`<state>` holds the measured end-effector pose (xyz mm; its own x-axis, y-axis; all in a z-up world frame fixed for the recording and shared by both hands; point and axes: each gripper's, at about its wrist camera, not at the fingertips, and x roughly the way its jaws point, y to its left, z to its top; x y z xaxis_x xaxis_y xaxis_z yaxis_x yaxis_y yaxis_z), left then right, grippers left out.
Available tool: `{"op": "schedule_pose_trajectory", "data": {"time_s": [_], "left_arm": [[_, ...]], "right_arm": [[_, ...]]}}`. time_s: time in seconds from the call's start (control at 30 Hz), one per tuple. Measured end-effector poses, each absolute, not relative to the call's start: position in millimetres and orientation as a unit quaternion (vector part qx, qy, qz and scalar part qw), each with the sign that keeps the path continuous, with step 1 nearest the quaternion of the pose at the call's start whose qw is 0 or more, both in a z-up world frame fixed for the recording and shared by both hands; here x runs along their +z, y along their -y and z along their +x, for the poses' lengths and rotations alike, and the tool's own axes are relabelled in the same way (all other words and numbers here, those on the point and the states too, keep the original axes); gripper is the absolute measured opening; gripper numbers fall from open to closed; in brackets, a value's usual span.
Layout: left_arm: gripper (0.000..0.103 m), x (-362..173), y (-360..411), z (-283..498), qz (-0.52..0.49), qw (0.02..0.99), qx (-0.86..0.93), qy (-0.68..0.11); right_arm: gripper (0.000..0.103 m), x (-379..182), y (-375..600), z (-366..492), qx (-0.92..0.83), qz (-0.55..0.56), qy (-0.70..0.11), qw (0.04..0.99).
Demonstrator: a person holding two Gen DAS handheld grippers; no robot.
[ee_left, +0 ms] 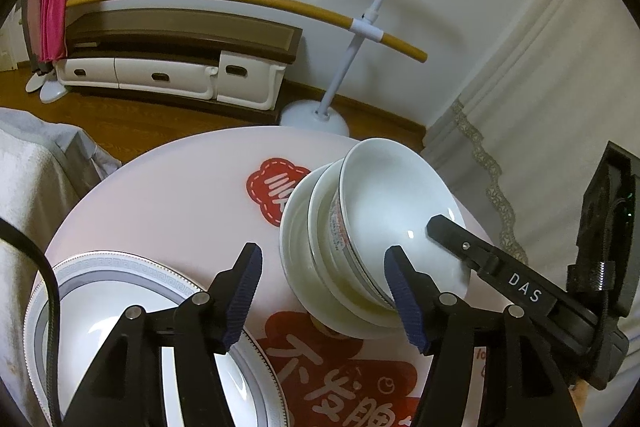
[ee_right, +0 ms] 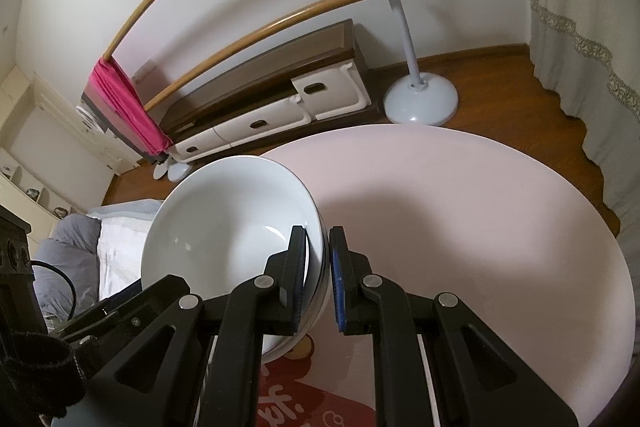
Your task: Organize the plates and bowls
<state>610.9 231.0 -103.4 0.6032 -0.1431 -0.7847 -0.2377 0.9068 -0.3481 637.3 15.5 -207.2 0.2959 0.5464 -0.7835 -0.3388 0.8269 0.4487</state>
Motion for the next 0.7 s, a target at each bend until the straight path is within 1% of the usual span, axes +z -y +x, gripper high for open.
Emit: {"op": "schedule_pose_trajectory", "data": {"time_s": [0.4,0.57,0.7], "left_arm": [[0.061,-106.9,-235.8,618.8,-0.219,0.865,0.029,-0.450],[0.059,-108.8,-236.8,619.9,-0.222,0.863,0.035,-0.452],[0.059,-110.3,-238.2,617.1,-0.222,0.863,0.035,-0.453]], "right_arm": [[0.013,-201.7,-20.5,632.5,0.266,0.089,-0.523,0.805],[0.018,-200.7,-23.3,633.3,0.262,0.086,-0.524,0.806],[0.019,-199.3,-26.0,631.8,0.257,0.082,-0.522,0.809]]}}
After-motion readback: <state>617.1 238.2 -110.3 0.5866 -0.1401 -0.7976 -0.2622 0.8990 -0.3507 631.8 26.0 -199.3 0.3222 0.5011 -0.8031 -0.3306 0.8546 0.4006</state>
